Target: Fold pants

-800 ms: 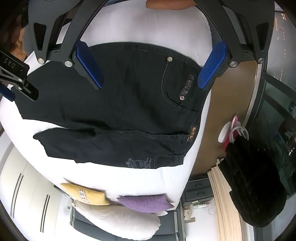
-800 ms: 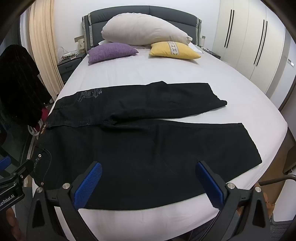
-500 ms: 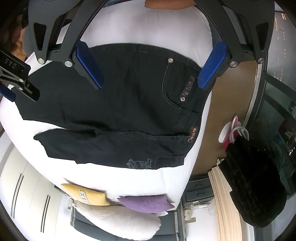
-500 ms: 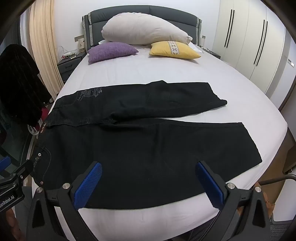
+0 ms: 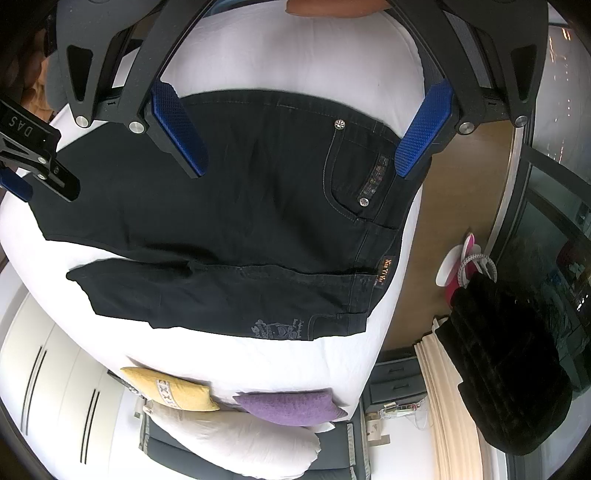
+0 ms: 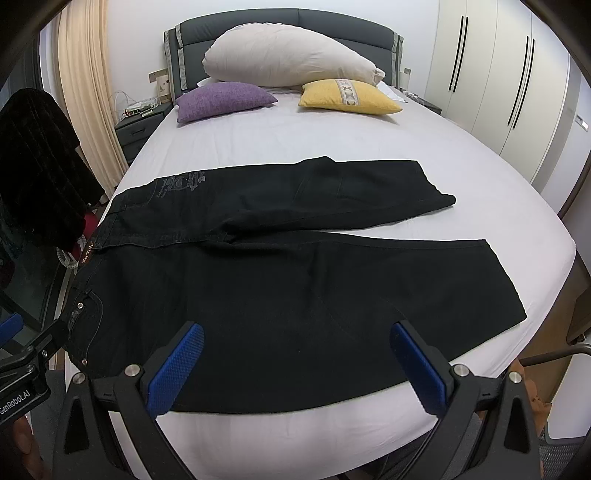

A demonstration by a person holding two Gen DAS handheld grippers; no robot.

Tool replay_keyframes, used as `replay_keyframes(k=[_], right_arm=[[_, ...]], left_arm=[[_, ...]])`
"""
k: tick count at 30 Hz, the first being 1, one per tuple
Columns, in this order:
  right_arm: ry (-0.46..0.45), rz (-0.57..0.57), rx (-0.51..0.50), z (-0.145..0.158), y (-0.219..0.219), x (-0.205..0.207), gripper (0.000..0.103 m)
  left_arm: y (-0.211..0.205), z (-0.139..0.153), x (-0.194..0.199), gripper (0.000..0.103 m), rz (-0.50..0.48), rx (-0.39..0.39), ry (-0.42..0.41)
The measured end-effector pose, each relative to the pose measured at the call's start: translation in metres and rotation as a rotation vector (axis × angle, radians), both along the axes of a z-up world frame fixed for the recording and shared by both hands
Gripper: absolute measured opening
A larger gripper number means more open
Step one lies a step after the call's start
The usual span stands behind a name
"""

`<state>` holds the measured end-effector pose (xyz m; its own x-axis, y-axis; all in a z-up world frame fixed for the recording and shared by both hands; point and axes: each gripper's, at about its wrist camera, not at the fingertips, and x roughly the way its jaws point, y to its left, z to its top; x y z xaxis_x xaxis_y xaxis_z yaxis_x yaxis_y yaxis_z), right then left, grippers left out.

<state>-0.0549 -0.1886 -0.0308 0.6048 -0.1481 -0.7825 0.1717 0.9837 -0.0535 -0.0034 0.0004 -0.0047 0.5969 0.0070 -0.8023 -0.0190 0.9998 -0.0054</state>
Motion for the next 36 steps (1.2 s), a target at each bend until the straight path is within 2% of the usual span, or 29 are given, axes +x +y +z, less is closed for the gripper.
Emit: replay_keyframes(k=[36], right_arm=[[0.005,-0.001,0.004,-0.0004,0.0014,0.0007,0.103]], left_arm=[[0.0001,-0.0025,-0.0007,0.103,0.001,0.0,0.005]])
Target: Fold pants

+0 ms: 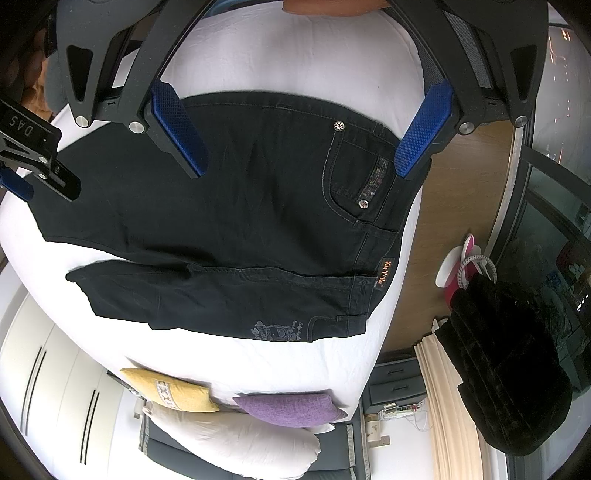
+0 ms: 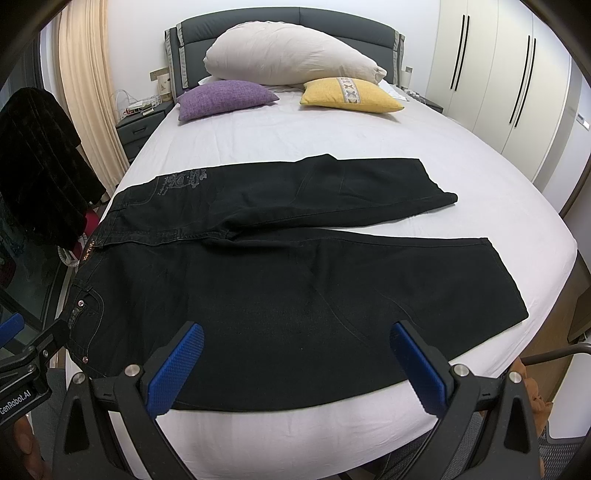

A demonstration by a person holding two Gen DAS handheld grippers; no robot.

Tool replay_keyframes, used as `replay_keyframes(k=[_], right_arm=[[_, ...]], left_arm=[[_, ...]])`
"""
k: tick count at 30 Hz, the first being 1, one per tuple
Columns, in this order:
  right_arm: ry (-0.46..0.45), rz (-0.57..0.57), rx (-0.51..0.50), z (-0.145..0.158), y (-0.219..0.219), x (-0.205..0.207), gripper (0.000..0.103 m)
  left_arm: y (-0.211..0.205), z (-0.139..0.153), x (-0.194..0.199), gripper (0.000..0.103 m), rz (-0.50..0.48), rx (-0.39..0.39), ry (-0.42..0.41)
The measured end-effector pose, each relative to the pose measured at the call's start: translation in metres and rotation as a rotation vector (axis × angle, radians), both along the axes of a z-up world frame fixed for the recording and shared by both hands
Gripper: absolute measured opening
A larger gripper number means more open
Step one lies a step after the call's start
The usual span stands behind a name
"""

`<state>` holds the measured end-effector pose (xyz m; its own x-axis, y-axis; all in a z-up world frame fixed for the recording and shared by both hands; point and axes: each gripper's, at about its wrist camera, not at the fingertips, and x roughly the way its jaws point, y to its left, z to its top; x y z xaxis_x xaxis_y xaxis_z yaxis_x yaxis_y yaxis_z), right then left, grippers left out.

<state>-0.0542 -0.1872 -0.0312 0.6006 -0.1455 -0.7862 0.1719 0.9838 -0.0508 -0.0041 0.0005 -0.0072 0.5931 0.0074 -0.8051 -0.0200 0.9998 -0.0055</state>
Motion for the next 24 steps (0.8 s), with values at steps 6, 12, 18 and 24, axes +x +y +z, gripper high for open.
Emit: replay_keyframes(k=[6,12,18,24], right_arm=[[0.0,0.0,0.0,-0.0001,0.0,0.0002,0.103],[0.001,0.0,0.0,-0.0002,0.0,0.0003,0.103],[0.001,0.0,0.0,-0.0007,0.0002,0.0007,0.103],[0.003,0.0,0.001,-0.0017,0.0011,0.0006,0.103]], left_arm=[[-0.0001,0.0001,0.0002,0.103,0.0,0.0,0.0],[0.0,-0.0009,-0.0001,0.103,-0.001,-0.001,0.001],[-0.0003,0.0,0.0002,0.103,0.0,0.0,0.001],[0.0006,-0.0042,-0.0026,0.103,0.001,0.0,0.003]])
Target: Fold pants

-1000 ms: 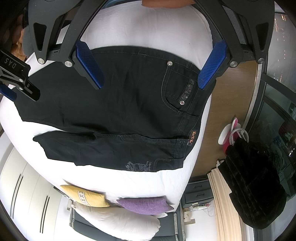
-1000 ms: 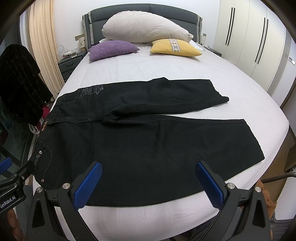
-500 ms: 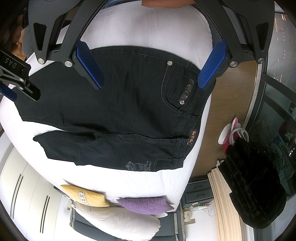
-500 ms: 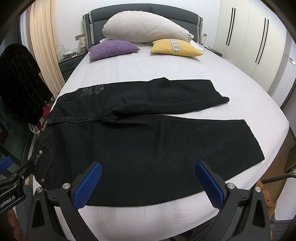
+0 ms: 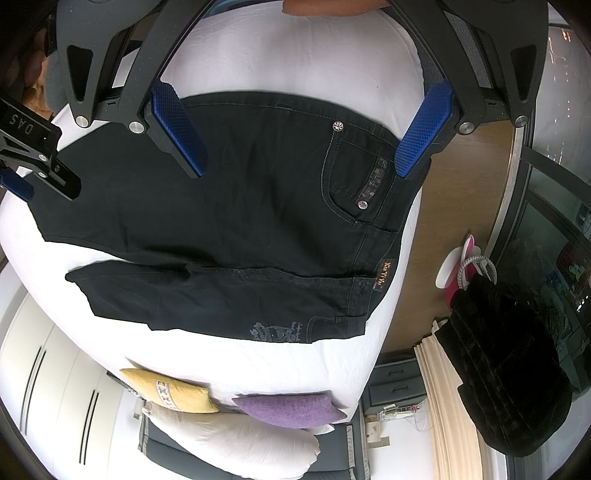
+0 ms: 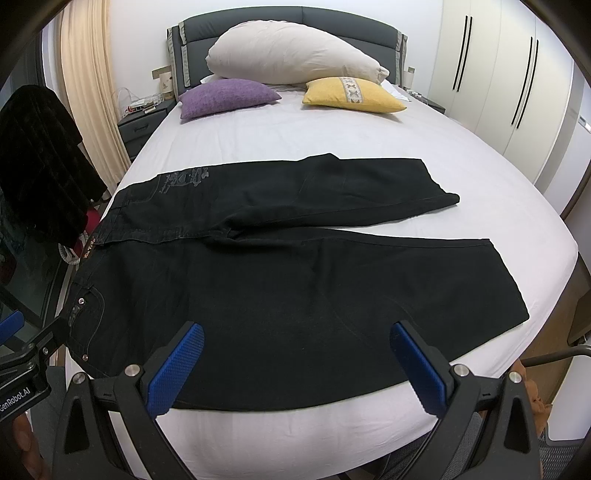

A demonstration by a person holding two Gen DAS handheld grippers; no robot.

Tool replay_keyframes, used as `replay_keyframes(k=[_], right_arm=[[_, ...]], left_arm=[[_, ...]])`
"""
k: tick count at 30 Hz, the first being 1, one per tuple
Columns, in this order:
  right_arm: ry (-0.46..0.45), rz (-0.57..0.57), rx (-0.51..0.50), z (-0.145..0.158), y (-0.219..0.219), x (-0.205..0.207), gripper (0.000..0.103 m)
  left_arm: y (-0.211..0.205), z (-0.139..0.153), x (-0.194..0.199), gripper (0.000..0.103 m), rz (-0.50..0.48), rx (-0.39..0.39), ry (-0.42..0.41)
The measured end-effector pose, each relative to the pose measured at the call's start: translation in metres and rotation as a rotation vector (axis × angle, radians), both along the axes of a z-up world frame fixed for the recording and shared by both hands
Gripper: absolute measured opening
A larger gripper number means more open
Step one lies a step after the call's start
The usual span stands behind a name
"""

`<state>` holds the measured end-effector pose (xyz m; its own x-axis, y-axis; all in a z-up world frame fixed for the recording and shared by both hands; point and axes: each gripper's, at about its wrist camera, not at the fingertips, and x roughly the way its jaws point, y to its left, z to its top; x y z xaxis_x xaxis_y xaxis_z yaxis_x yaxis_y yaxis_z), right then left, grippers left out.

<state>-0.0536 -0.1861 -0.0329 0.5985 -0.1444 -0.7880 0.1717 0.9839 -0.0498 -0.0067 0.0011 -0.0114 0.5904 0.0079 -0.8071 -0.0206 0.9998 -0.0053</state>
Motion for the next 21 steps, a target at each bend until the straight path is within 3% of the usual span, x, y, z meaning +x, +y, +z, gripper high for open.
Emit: replay_keyframes(k=[10,13,16,21], right_arm=[[0.001,0.004,0.004,-0.001,0.002,-0.001,0.103],[-0.008,0.03,0.017,-0.004,0.002,0.0,0.103],[-0.038,0.11,0.072,-0.002,-0.003,0.005,0.103],[-0.116,0.298,0.143,0.019,-0.007,0.027,0.103]], left_arm=[[0.001,-0.004,0.0,0.103,-0.002,-0.004,0.005],[0.006,-0.008,0.013,0.103,-0.021,-0.04,0.03],[0.015,-0.006,0.039,0.103,-0.082,-0.098,0.05],[0.025,0.003,0.097,0.103,-0.144,-0.038,0.003]])
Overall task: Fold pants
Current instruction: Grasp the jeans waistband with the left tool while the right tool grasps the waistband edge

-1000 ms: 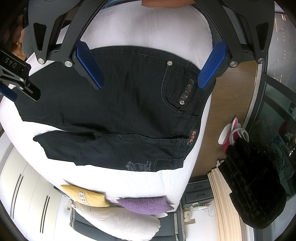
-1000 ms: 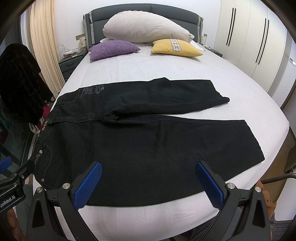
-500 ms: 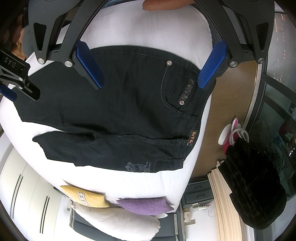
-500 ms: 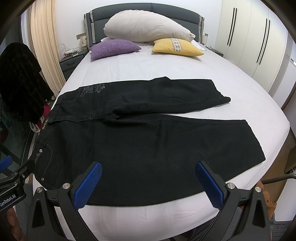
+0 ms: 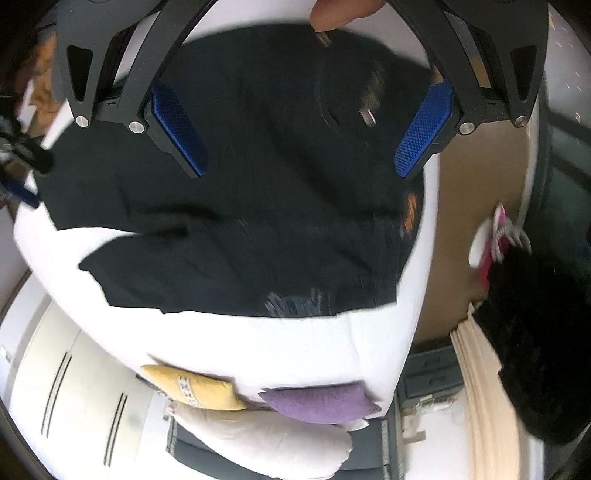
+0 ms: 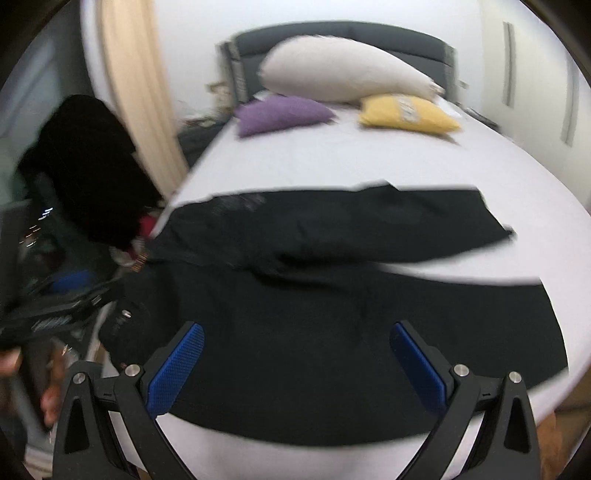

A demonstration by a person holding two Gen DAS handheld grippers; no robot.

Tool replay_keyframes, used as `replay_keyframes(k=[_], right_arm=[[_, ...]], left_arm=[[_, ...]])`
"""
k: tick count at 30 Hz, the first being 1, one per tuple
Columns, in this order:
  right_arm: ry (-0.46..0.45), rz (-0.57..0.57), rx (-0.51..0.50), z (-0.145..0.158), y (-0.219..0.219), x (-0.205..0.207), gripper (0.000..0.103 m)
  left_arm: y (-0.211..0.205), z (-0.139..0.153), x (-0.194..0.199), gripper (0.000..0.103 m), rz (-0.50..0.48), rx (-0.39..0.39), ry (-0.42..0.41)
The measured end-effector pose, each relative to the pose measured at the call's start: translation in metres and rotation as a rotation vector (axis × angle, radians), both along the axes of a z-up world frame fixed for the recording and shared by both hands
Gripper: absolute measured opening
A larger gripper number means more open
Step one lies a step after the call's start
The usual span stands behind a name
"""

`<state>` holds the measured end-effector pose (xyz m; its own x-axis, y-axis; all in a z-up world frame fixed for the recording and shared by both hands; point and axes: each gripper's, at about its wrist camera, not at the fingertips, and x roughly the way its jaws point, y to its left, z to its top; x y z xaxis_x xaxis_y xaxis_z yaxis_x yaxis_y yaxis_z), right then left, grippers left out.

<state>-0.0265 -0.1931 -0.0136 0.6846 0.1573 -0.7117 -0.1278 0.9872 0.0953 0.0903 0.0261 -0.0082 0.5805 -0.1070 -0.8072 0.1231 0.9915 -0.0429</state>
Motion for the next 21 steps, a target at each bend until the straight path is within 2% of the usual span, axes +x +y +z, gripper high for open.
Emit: replay_keyframes(k=[3,6,10,12,16,17,18,21], right_arm=[[-0.034,0.149,-0.012,0.01,0.001,0.024,0.103],[-0.027,0.28,-0.02,0.015,-0.002,0.056,0.094],[0.014,0.367,-0.016,0.009,-0.019,0.104,0.082],[0.024,0.388,-0.002,0.004,-0.029,0.129,0.079],[0.042,0.445,0.028,-0.008,-0.045,0.172,0.075],[0.043,0.449,0.029,-0.01,-0.047,0.18,0.075],[0.049,0.457,0.034,-0.015,-0.051,0.191,0.075],[0.068,0.48,0.058,-0.026,-0.058,0.215,0.075]], left_arm=[[0.002,0.0,0.05,0.103,-0.067,0.029,0.043],[0.011,-0.002,0.111,0.103,-0.105,0.031,0.054],[0.007,-0.021,0.197,0.103,-0.221,0.075,0.092],[-0.002,-0.038,0.241,0.103,-0.291,0.114,0.135],[-0.012,-0.07,0.299,0.102,-0.396,0.157,0.197],[-0.014,-0.077,0.31,0.096,-0.425,0.16,0.213],[-0.016,-0.082,0.317,0.086,-0.45,0.154,0.229],[-0.016,-0.102,0.343,0.077,-0.522,0.146,0.319]])
